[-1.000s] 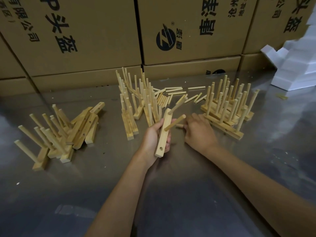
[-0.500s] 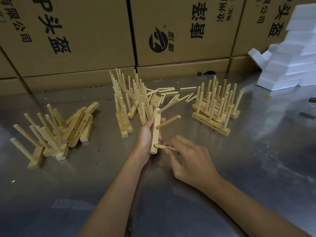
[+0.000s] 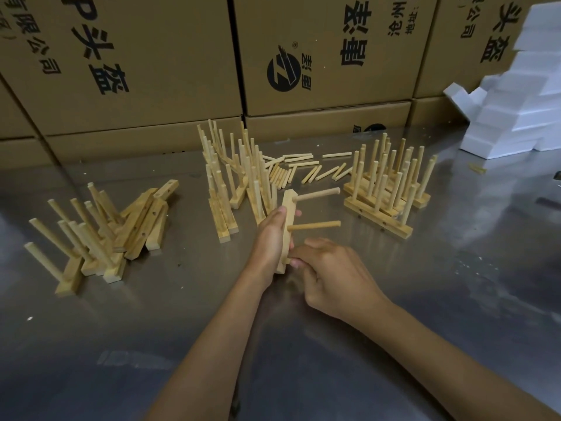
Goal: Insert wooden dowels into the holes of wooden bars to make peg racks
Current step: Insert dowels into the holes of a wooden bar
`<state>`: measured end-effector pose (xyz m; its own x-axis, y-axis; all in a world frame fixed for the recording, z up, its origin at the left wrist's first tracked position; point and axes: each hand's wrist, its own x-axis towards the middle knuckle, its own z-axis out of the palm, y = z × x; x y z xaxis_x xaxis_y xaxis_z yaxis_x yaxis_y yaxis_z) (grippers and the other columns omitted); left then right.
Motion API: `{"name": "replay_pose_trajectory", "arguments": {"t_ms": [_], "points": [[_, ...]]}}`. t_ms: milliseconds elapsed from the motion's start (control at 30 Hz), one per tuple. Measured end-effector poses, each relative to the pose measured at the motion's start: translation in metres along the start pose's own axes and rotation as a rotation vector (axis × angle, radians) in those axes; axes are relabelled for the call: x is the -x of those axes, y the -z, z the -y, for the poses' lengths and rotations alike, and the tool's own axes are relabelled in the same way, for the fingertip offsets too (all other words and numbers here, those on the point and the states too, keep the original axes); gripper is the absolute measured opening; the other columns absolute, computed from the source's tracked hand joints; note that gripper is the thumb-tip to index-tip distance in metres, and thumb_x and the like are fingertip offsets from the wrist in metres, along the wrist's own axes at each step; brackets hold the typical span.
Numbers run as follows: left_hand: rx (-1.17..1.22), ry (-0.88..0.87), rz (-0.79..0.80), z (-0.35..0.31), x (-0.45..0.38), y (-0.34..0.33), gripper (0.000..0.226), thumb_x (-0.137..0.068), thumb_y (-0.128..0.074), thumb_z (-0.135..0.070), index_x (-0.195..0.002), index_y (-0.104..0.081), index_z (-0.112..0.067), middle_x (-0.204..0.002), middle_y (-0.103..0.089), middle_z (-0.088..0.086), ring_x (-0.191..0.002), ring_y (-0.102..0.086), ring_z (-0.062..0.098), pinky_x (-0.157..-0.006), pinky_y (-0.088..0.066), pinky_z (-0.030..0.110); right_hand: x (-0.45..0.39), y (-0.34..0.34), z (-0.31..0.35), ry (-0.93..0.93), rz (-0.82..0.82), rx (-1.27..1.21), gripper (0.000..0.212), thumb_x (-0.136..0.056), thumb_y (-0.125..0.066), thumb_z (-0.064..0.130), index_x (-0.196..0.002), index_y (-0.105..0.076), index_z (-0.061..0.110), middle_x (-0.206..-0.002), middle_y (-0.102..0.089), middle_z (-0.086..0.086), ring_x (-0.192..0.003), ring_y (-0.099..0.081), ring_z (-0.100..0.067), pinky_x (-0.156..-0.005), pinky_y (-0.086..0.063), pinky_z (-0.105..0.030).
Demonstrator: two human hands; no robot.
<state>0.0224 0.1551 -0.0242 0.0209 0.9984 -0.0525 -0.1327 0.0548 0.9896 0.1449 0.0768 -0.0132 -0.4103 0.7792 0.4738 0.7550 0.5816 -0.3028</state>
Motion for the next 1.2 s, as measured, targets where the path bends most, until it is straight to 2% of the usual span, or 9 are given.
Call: {"name": "replay_pose_trajectory", "arguments": {"t_ms": [67,200,333,433,533,800,900,1067,1200], "points": [[-0.011,-0.002,0.008,-0.001,0.0,0.001,0.043,-0.109,-0.032,-0.034,-0.106,-0.069,-0.012,-0.052,-0.038,-0.002,-0.038,-0.038,0.005,-0.037,-0.032,0.018,-0.001,-0.002,-0.001,-0.029,-0.005,-0.038,0.018,-0.093,-0.052,0.017,-0.091,-0.069,0.015,-0.083,-0.062,0.004,-0.075,-0.059,-0.019,-0.064,-0.048,-0.037],[0.041,0.033,0.053,-0.003,0.004,0.002,0.043,-0.108,-0.034,-0.034,-0.108,-0.071,-0.011,-0.06,-0.051,0.001,-0.044,-0.05,0.008,-0.043,-0.04,0.019,0.002,-0.002,-0.003,-0.137,-0.162,-0.337,0.011,-0.087,-0.072,0.012,-0.096,-0.077,0.016,-0.079,-0.069,0.014,-0.065,-0.059,0.001,-0.064,-0.04,-0.009],[0.147,0.129,0.067,-0.006,0.005,0.002,0.045,-0.107,-0.035,-0.035,-0.102,-0.072,-0.01,-0.076,-0.062,0.011,-0.067,-0.056,0.024,-0.063,-0.049,0.031,0.004,-0.004,-0.004,-0.3,-0.234,-0.737,0.023,-0.077,-0.082,0.026,-0.096,-0.068,0.03,-0.08,-0.071,0.008,-0.059,-0.061,-0.011,-0.057,-0.049,-0.022],[0.192,0.194,0.039,-0.009,0.003,0.003,0.043,-0.107,-0.036,-0.037,-0.092,-0.068,-0.012,-0.052,-0.051,0.004,-0.046,-0.05,0.014,-0.047,-0.045,0.024,0.005,-0.01,-0.006,-0.356,-0.088,-0.504,0.039,-0.07,-0.073,0.06,-0.098,-0.057,0.037,-0.077,-0.063,0.009,-0.06,-0.058,-0.009,-0.059,-0.053,-0.036],[0.218,0.25,0.036,-0.012,0.005,0.001,0.041,-0.107,-0.035,-0.039,-0.105,-0.067,-0.013,-0.058,-0.056,0.004,-0.054,-0.056,0.017,-0.059,-0.051,0.031,0.004,-0.016,-0.008,-0.417,-0.073,-0.389,0.053,-0.069,-0.068,0.069,-0.108,-0.058,0.035,-0.075,-0.062,0.017,-0.066,-0.059,-0.003,-0.061,-0.053,-0.03],[-0.016,0.197,0.124,-0.016,0.01,0.001,0.031,-0.108,-0.038,-0.011,-0.125,-0.055,0.008,-0.11,-0.064,0.031,-0.077,-0.069,0.027,-0.054,-0.06,0.033,0.004,-0.015,-0.034,-0.558,-0.24,-0.406,0.019,-0.076,-0.078,0.026,-0.075,-0.059,0.025,-0.066,-0.064,0.01,-0.054,-0.055,-0.003,-0.049,-0.04,-0.014],[-0.272,0.132,0.064,-0.013,0.011,-0.002,0.032,-0.104,-0.045,-0.009,-0.133,-0.056,-0.002,-0.1,-0.066,0.023,-0.065,-0.069,0.027,-0.055,-0.061,0.041,-0.001,-0.017,-0.043,-0.59,-0.23,-0.371,0.019,-0.078,-0.076,0.023,-0.076,-0.057,0.026,-0.062,-0.062,0.006,-0.055,-0.055,-0.005,-0.049,-0.041,-0.019],[-0.742,-0.142,-0.166,-0.007,0.009,0.005,0.023,-0.098,-0.048,-0.018,-0.099,-0.071,-0.023,-0.081,-0.064,-0.003,-0.056,-0.055,0.006,-0.043,-0.038,0.012,-0.022,-0.028,-0.052,-0.509,-0.088,-0.156,0.016,-0.086,-0.071,0.039,-0.09,-0.062,0.027,-0.068,-0.061,0.007,-0.07,-0.061,-0.014,-0.059,-0.045,-0.03],[-0.801,-0.164,-0.266,-0.017,0.011,0.02,0.023,-0.092,-0.051,-0.02,-0.079,-0.07,-0.025,-0.081,-0.068,-0.006,-0.079,-0.062,0.017,-0.067,-0.049,0.03,-0.047,-0.038,-0.056,-0.414,-0.052,-0.001,0.041,-0.086,-0.065,0.058,-0.118,-0.066,0.033,-0.093,-0.071,0.004,-0.093,-0.066,-0.021,-0.072,-0.048,-0.033]]}}
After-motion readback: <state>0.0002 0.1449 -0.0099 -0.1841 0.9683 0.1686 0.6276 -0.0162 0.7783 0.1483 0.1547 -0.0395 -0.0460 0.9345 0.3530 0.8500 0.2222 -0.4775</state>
